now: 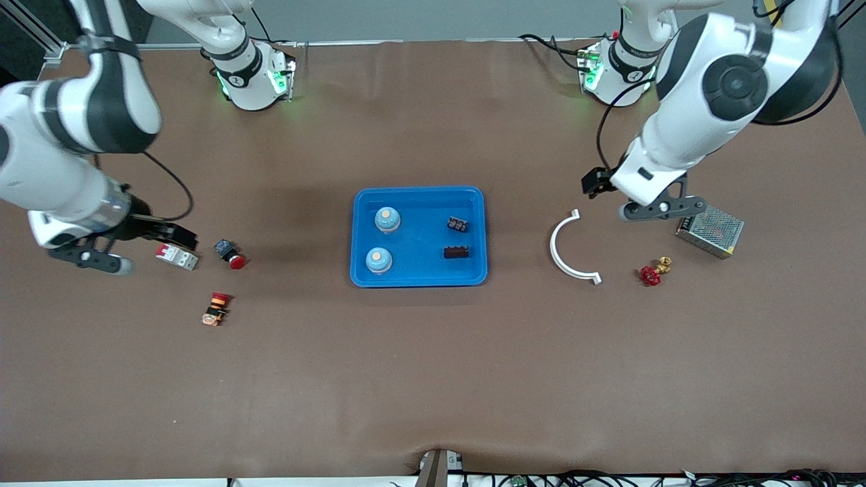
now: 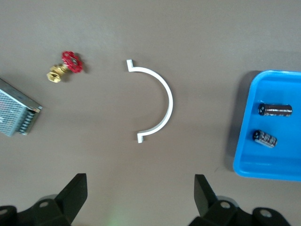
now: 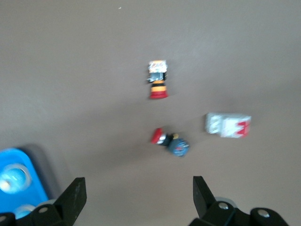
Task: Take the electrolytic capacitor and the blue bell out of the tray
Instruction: 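Reach the right gripper to a bell while the left gripper reaches a capacitor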
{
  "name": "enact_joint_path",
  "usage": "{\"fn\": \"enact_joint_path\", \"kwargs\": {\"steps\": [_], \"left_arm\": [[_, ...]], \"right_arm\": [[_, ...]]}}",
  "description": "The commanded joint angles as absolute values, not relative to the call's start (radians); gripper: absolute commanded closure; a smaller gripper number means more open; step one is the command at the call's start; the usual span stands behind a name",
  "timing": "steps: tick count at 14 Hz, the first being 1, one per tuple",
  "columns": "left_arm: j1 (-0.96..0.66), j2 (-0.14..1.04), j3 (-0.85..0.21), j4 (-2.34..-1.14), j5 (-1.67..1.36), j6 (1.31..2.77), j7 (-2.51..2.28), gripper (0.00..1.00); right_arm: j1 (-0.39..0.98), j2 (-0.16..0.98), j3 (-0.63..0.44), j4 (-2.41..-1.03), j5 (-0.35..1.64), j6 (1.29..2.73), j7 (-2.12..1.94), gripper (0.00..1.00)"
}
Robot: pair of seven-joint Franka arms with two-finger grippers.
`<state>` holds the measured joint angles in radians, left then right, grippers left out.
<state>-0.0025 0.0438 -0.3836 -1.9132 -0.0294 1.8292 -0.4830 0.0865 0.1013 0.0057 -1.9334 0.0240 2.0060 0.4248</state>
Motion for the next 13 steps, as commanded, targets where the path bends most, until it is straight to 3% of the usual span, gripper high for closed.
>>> {"fn": "enact_joint_path", "kwargs": {"steps": [1, 6, 10, 13], "left_arm": [[0.003, 0.107, -0.445, -1.928, -0.043, 1.893, -0.621, 0.00], [-0.037, 0.185, -0.506, -2.006, -0.043, 2.081, -0.845, 0.00], [-0.104, 0.296, -0.506, -1.993, -0.037, 2.218, -1.033, 0.00], [-0.159, 0.365, -0.502, -1.967, -0.031, 2.291, -1.162, 0.00]], "right_arm": [[0.188, 0.066, 0.005, -1.993, 0.025, 2.060, 0.673, 0.00], [0.368, 0.103, 0.005, -2.032, 0.026, 2.115, 1.009, 0.00], [0.503, 0.141, 0.005, -2.157, 0.029, 2.357, 1.228, 0.00], [0.587, 0.247, 0.005, -2.166, 0.031, 2.498, 1.371, 0.00]]}}
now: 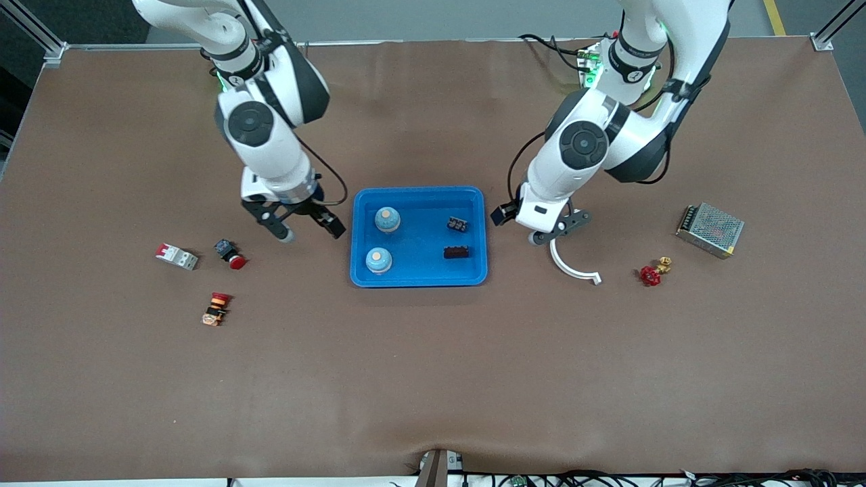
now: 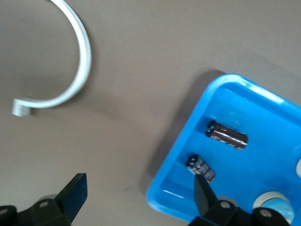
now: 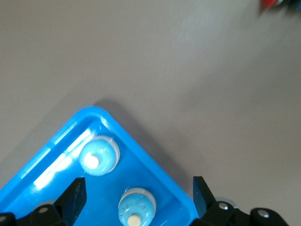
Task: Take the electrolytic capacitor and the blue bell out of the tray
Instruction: 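Grasp the bell with the right gripper while the left gripper grasps the capacitor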
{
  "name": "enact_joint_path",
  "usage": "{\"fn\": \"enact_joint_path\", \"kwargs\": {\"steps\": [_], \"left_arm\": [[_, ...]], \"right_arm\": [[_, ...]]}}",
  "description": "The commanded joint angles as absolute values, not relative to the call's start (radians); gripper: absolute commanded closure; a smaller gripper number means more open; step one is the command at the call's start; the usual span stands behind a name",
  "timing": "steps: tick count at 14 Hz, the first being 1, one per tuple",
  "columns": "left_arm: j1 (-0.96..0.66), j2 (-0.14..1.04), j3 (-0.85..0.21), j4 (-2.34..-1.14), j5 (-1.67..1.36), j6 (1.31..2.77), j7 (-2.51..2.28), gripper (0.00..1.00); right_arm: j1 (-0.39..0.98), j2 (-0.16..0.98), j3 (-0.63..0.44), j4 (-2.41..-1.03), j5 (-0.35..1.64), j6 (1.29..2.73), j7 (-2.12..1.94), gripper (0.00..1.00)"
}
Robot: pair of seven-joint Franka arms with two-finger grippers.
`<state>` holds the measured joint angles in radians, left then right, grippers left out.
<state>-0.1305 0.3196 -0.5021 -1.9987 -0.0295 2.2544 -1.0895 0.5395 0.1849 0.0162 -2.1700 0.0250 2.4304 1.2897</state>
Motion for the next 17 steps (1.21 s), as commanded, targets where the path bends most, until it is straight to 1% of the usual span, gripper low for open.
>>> {"fn": "enact_joint_path", "kwargs": {"steps": [1, 3, 8, 10, 16, 17], "left_arm": [[-0.172, 0.389, -0.502, -1.956, -0.031, 2.321, -1.208, 0.00], [-0.207, 0.443, -0.499, -1.918, -0.006, 2.347, -1.302, 0.00], [-0.288, 0.596, -0.500, -1.801, 0.173, 2.349, -1.632, 0.00], [-0.299, 0.620, -0.500, -1.801, 0.233, 2.350, -1.669, 0.00], [-0.336, 0.660, -0.492, -1.801, 0.255, 2.350, -1.755, 0.00], [-0.336, 0.669, -0.492, -1.801, 0.253, 2.350, -1.761, 0.02]], "right_arm": [[0.601, 0.279, 0.006, -2.163, 0.029, 2.529, 1.409, 0.00], [0.627, 0.328, 0.006, -2.161, 0.031, 2.568, 1.433, 0.00], [0.675, 0.390, 0.006, -2.132, 0.090, 2.579, 1.439, 0.00], [0.690, 0.409, 0.006, -2.115, 0.101, 2.580, 1.439, 0.00], [0.729, 0.465, 0.005, -2.114, 0.103, 2.649, 1.462, 0.00], [0.730, 0.474, 0.005, -2.111, 0.103, 2.660, 1.462, 0.00]]}}
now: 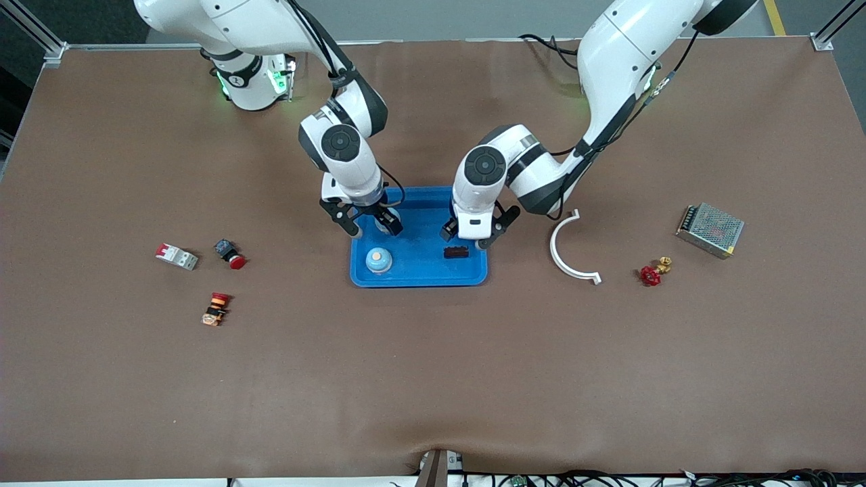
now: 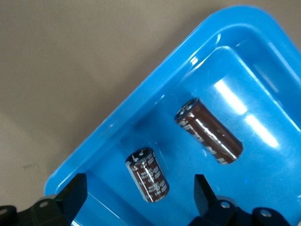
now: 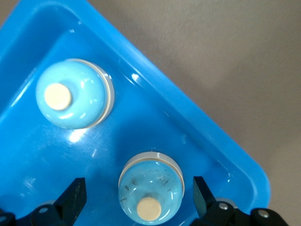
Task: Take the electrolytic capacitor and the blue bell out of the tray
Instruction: 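Grasp the bell with the right gripper while the left gripper grasps the capacitor, then carry the bell toward the red buttons while the left gripper carries the capacitor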
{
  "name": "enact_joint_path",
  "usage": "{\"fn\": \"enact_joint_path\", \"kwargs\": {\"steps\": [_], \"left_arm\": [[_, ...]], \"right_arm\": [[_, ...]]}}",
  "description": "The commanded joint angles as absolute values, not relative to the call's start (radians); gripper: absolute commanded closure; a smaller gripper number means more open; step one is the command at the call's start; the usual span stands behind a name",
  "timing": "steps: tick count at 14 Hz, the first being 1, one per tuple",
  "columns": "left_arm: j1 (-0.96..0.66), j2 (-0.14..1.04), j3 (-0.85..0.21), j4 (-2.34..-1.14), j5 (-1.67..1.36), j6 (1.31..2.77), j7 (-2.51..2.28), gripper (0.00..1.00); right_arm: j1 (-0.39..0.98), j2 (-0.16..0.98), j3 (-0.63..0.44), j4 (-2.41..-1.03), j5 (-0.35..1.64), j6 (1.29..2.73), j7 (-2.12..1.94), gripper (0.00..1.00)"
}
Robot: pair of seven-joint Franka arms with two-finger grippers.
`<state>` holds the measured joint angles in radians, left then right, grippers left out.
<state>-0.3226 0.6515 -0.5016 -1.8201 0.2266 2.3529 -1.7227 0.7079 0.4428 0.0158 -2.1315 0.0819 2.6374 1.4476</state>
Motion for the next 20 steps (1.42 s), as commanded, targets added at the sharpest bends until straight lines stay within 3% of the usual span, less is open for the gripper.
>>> {"fn": "enact_joint_path", "kwargs": {"steps": [1, 5, 6, 7, 8, 13, 14, 17, 20], "left_arm": [[-0.336, 0.672, -0.492, -1.801, 0.253, 2.350, -1.772, 0.02], [-0.337, 0.696, -0.492, -1.793, 0.253, 2.352, -1.792, 0.14], [-0.342, 0.701, -0.492, -1.790, 0.253, 2.353, -1.795, 0.15], [-0.347, 0.704, -0.492, -1.789, 0.253, 2.356, -1.799, 0.17], [-0.347, 0.712, -0.492, -1.786, 0.253, 2.359, -1.804, 0.20], [-0.347, 0.736, -0.492, -1.763, 0.255, 2.365, -1.802, 0.35], [-0.350, 0.741, -0.489, -1.758, 0.253, 2.365, -1.802, 0.48], [-0.350, 0.736, -0.477, -1.740, 0.255, 2.365, -1.802, 1.00], [-0.328, 0.697, -0.471, -1.697, 0.256, 2.321, -1.795, 1.00]], "right_arm": [[0.735, 0.480, 0.005, -2.108, 0.103, 2.660, 1.462, 0.00], [0.741, 0.488, 0.005, -2.100, 0.103, 2.660, 1.462, 0.00], [0.747, 0.488, 0.005, -2.100, 0.101, 2.658, 1.460, 0.07], [0.750, 0.488, 0.005, -2.099, 0.100, 2.658, 1.450, 0.65], [0.749, 0.488, 0.005, -2.094, 0.101, 2.658, 1.460, 1.00], [0.739, 0.471, 0.006, -2.086, 0.101, 2.622, 1.448, 1.00], [0.732, 0.451, 0.006, -2.060, 0.101, 2.530, 1.437, 1.00], [0.655, 0.445, 0.008, -1.820, 0.130, 2.072, 1.294, 1.00], [0.540, 0.443, -0.002, -1.657, 0.166, 1.750, 1.021, 1.00]]}}
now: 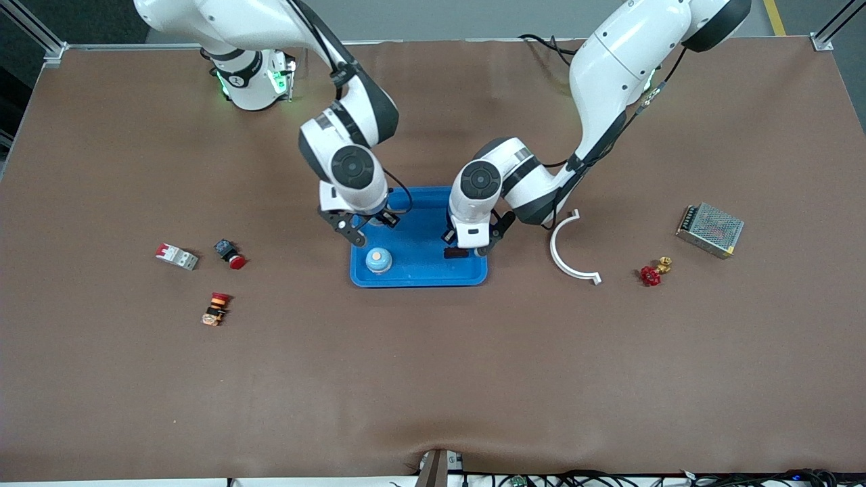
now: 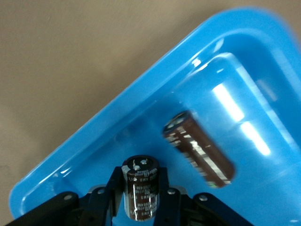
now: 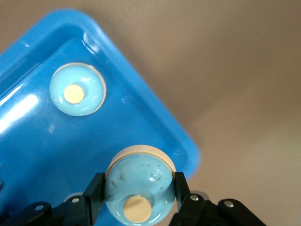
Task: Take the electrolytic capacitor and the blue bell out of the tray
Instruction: 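Carry the bell toward the red buttons while the left gripper carries the capacitor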
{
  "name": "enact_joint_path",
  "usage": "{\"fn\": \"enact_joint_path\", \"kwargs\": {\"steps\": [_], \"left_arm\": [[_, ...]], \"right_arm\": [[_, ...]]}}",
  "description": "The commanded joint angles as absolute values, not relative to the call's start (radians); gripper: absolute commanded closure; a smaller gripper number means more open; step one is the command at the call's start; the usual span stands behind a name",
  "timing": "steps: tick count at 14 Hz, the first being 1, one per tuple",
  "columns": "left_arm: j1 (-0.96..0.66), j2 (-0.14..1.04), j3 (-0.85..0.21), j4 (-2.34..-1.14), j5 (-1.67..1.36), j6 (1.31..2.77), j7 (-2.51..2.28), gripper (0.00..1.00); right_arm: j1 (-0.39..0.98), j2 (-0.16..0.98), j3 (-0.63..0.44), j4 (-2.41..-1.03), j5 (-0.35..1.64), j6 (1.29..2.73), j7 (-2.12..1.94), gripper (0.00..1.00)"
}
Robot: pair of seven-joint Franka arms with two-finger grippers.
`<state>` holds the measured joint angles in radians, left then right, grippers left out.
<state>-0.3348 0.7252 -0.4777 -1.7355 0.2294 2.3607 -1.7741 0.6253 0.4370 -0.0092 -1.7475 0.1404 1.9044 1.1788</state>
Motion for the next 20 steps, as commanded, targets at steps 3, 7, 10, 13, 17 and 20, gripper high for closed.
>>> {"fn": "enact_joint_path", "kwargs": {"steps": [3, 7, 10, 13, 17, 20], "left_arm": [[-0.307, 0.658, -0.456, -1.583, 0.258, 2.189, -1.781, 1.00], [-0.217, 0.585, -0.456, -1.505, 0.258, 2.054, -1.558, 1.00], [-0.111, 0.505, -0.459, -1.506, 0.256, 1.955, -1.317, 1.00], [0.004, 0.471, -0.462, -1.506, 0.244, 1.905, -1.119, 1.00], [0.123, 0.472, -0.463, -1.534, 0.241, 1.853, -0.973, 1.00], [0.181, 0.479, -0.462, -1.607, 0.256, 1.861, -0.962, 1.00]], "right_arm": [[0.427, 0.439, -0.005, -1.640, -0.034, 1.664, 0.719, 1.00], [0.278, 0.440, -0.005, -1.643, -0.274, 1.675, 0.354, 1.00], [0.169, 0.439, -0.005, -1.641, -0.348, 1.751, 0.136, 1.00], [0.039, 0.439, -0.003, -1.676, -0.373, 1.914, -0.080, 1.00], [-0.115, 0.437, 0.003, -1.816, -0.357, 2.216, -0.274, 1.00], [-0.166, 0.443, 0.006, -1.913, -0.238, 2.368, -0.285, 1.00]]}}
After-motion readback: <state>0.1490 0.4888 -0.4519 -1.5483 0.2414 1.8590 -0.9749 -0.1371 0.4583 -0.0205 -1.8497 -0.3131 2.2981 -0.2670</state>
